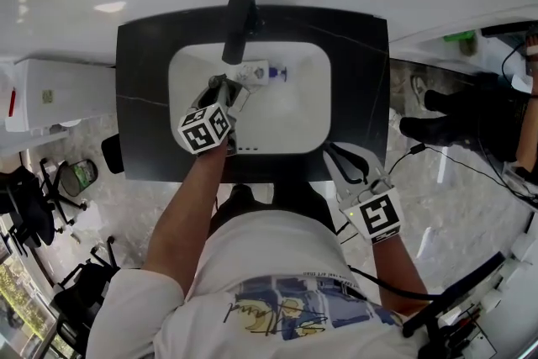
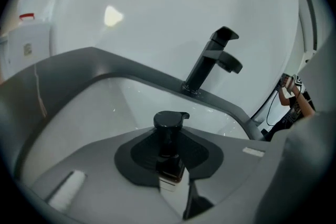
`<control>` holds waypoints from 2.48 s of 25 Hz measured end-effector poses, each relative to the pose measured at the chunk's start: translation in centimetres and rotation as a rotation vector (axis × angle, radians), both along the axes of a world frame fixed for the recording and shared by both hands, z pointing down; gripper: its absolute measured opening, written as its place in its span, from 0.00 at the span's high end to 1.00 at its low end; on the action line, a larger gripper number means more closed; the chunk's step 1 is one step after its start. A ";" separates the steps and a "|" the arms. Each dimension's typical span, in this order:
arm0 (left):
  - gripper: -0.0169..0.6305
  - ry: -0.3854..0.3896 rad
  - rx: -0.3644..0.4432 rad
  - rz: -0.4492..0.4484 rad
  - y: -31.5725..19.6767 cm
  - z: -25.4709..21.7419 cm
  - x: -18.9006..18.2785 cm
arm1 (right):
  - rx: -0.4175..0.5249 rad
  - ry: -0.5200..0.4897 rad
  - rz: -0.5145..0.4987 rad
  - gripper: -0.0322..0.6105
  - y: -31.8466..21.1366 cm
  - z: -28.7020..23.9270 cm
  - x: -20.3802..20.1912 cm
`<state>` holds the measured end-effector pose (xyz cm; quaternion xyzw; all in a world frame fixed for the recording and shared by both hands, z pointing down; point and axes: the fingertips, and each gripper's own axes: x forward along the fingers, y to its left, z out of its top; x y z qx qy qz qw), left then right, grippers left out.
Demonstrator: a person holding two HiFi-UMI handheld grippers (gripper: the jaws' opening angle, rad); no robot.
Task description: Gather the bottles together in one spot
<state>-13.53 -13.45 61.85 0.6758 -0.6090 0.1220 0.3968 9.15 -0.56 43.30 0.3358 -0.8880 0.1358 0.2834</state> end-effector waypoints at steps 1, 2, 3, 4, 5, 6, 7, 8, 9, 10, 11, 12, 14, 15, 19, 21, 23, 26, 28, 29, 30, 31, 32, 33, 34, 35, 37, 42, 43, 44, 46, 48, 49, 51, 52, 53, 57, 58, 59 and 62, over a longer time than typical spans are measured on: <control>0.84 -0.018 0.017 0.019 -0.1 -0.8 -0.2 | 0.001 -0.006 0.005 0.88 0.1 0.0 -0.1; 0.84 -0.037 0.035 0.037 -0.2 -1.7 -0.4 | 0.003 -0.012 0.009 0.88 0.2 -0.1 -0.3; 0.84 -0.055 0.054 0.054 -0.5 -2.7 -0.7 | 0.008 -0.017 0.010 0.88 0.2 -0.2 -0.5; 0.84 -0.069 0.072 0.066 -0.8 -3.6 -1.0 | 0.014 -0.021 0.011 0.88 0.2 -0.3 -0.7; 0.84 -0.079 0.090 0.073 -1.2 -4.6 -1.3 | 0.019 -0.025 0.011 0.88 0.2 -0.4 -0.9; 0.84 -0.087 0.107 0.077 -1.6 -5.6 -1.7 | 0.022 -0.028 0.012 0.88 0.2 -0.5 -1.1; 0.84 -0.094 0.124 0.078 -1.9 -6.6 -2.1 | 0.023 -0.032 0.014 0.88 0.3 -0.5 -1.3; 0.84 -0.104 0.139 0.079 -2.3 -7.6 -2.4 | 0.023 -0.034 0.015 0.88 0.4 -0.6 -1.4; 0.84 -0.114 0.154 0.079 -2.8 -8.5 -2.8 | 0.024 -0.034 0.017 0.88 0.4 -0.7 -1.4; 0.84 -0.124 0.167 0.079 -3.4 -9.3 -3.1 | 0.024 -0.035 0.021 0.88 0.4 -0.8 -1.3; 0.84 -0.134 0.179 0.077 -4.0 -10.0 -3.4 | 0.025 -0.035 0.027 0.88 0.4 -0.7 -1.2; 0.84 -0.144 0.189 0.074 -4.7 -10.6 -3.8 | 0.027 -0.034 0.031 0.88 0.4 -0.8 -1.2; 0.84 -0.163 0.210 0.064 -6.2 -11.6 -4.4 | 0.034 -0.030 0.036 0.88 0.2 -1.0 -1.2; 0.84 -0.171 0.220 0.057 -7.0 -12.1 -4.8 | 0.036 -0.031 0.040 0.88 0.1 -1.0 -1.0; 0.84 -0.192 0.245 0.029 -9.3 -13.4 -5.3 | 0.037 -0.023 0.055 0.88 0.1 -1.2 0.0; 0.84 -0.205 0.257 0.022 -10.7 -13.8 -5.2 | 0.042 -0.016 0.060 0.88 -0.1 -1.3 0.7; 0.84 -0.220 0.265 0.011 -11.9 -13.9 -5.2 | 0.036 -0.013 0.069 0.88 -0.1 -1.2 1.3; 0.84 -0.251 0.265 -0.008 -13.6 -13.5 -5.3 | 0.028 -0.011 0.078 0.88 -0.1 -1.0 2.3; 0.84 -0.267 0.266 -0.023 -14.5 -13.1 -5.2 | 0.021 -0.008 0.087 0.88 0.0 -0.9 3.1; 0.84 -0.272 0.266 -0.030 -14.8 -12.9 -5.1 | 0.019 -0.004 0.087 0.88 0.0 -0.9 3.4; 0.84 -0.276 0.267 -0.038 -15.1 -12.8 -5.1 | 0.018 0.001 0.084 0.88 0.0 -0.9 3.6; 0.84 -0.279 0.269 -0.044 -15.3 -12.6 -5.1 | 0.016 0.004 0.084 0.88 -0.1 -0.9 3.9; 0.84 -0.283 0.275 -0.048 -15.6 -12.6 -5.1 | 0.013 0.006 0.085 0.88 -0.2 -0.8 4.2; 0.84 -0.285 0.282 -0.051 -15.9 -12.5 -5.0 | 0.013 0.007 0.086 0.88 -0.4 -0.8 4.4; 0.84 -0.288 0.290 -0.051 -16.1 -12.4 -4.9 | 0.013 0.007 0.086 0.88 -0.4 -0.7 4.7; 0.84 -0.292 0.298 -0.049 -16.3 -12.3 -4.8 | 0.009 0.006 0.088 0.88 -0.4 -0.6 5.0; 0.84 -0.302 0.312 -0.042 -16.6 -12.2 -4.5 | -0.001 0.002 0.092 0.88 -0.3 -0.2 5.5; 0.84 -0.332 0.337 -0.024 -16.7 -12.2 -3.9 | -0.016 -0.004 0.088 0.88 -0.2 0.5 6.0; 0.84 -0.340 0.341 -0.019 -16.7 -12.2 -3.7 | -0.016 -0.006 0.085 0.88 -0.3 0.5 6.0; 0.84 -0.346 0.345 -0.016 -16.6 -12.2 -3.6 | -0.013 -0.007 0.081 0.88 -0.3 0.4 5.9; 0.83 -0.350 0.344 -0.012 -16.3 -12.0 -3.5 | -0.013 -0.013 0.078 0.88 -0.3 0.6 6.1; 0.83 -0.355 0.337 -0.002 -16.1 -11.9 -3.5 | -0.016 -0.016 0.076 0.88 -0.3 0.6 6.1; 0.83 -0.360 0.333 0.009 -16.1 -11.8 -3.4 | -0.016 -0.015 0.072 0.88 -0.3 0.5 6.0; 0.80 -0.364 0.331 0.034 -16.0 -11.8 -3.2 | -0.015 -0.015 0.070 0.88 -0.3 0.5 5.9; 0.78 -0.363 0.329 0.047 -15.9 -11.8 -3.1 | -0.017 -0.016 0.071 0.88 -0.3 0.5 5.9; 0.75 -0.364 0.325 0.057 -15.8 -11.7 -3.0 | -0.018 -0.017 0.073 0.88 -0.2 0.6 5.9; 0.73 -0.382 0.325 0.089 -14.8 -11.9 -3.0 | -0.013 -0.022 0.072 0.88 -0.1 0.6 5.4; 0.73 -0.387 0.330 0.096 -14.4 -12.1 -3.1 | -0.012 -0.023 0.073 0.88 0.0 0.6 5.3; 0.73 -0.391 0.332 0.101 -14.0 -12.3 -3.2 | -0.010 -0.024 0.073 0.88 0.1 0.5 5.2; 0.73 -0.392 0.329 0.101 -12.1 -12.3 -3.8 | 0.002 -0.020 0.066 0.88 0.4 0.1 4.5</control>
